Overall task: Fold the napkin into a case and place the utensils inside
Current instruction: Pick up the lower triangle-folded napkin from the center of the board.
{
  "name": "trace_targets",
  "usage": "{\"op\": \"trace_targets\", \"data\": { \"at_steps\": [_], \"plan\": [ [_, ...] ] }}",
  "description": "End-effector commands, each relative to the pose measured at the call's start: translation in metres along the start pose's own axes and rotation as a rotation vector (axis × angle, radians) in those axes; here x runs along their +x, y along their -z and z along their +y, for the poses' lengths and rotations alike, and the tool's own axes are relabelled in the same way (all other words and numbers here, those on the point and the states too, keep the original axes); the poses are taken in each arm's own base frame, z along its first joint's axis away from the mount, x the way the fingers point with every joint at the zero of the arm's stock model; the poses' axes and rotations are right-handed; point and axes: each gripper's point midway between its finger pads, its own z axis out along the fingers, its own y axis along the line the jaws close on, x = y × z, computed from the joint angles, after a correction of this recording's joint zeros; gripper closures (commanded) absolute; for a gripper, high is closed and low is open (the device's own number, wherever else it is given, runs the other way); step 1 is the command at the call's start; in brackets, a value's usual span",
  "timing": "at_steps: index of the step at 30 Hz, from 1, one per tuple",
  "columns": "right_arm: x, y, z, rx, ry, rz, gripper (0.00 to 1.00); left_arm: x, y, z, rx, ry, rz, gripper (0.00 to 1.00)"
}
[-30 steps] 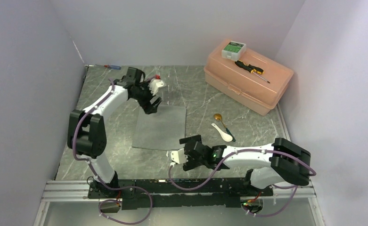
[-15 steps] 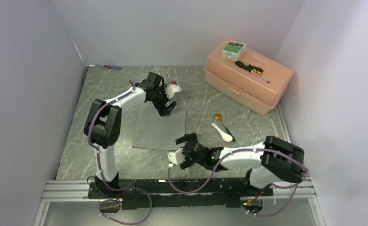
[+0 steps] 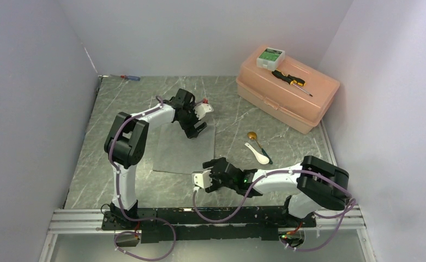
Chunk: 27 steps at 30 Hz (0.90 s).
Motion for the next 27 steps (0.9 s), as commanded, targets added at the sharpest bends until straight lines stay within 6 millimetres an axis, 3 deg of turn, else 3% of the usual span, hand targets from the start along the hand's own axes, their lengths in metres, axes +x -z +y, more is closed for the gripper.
{"op": "trace_targets", "data": {
  "at_steps": [1, 6, 13, 22, 27],
  "plan": [
    [0.003, -0.005, 0.002, -0.044, -0.079, -0.015, 0.35, 0.002, -0.008, 0.008, -0.041, -0.027, 0.024, 0.05],
    [0.001, -0.011, -0.007, -0.046, -0.130, -0.026, 0.56, 0.006, -0.013, 0.005, -0.043, -0.056, 0.035, 0.18],
    [-0.013, -0.012, -0.029, 0.010, -0.169, -0.059, 0.82, 0.012, -0.019, 0.004, -0.041, -0.060, 0.052, 0.18],
    [-0.023, -0.013, -0.034, -0.022, -0.260, -0.112, 0.92, 0.015, -0.022, 0.004, -0.030, -0.065, 0.071, 0.17],
    [-0.015, -0.014, -0.053, -0.027, -0.395, -0.142, 1.00, 0.015, -0.024, 0.006, -0.027, -0.067, 0.079, 0.18]
  ]
}}
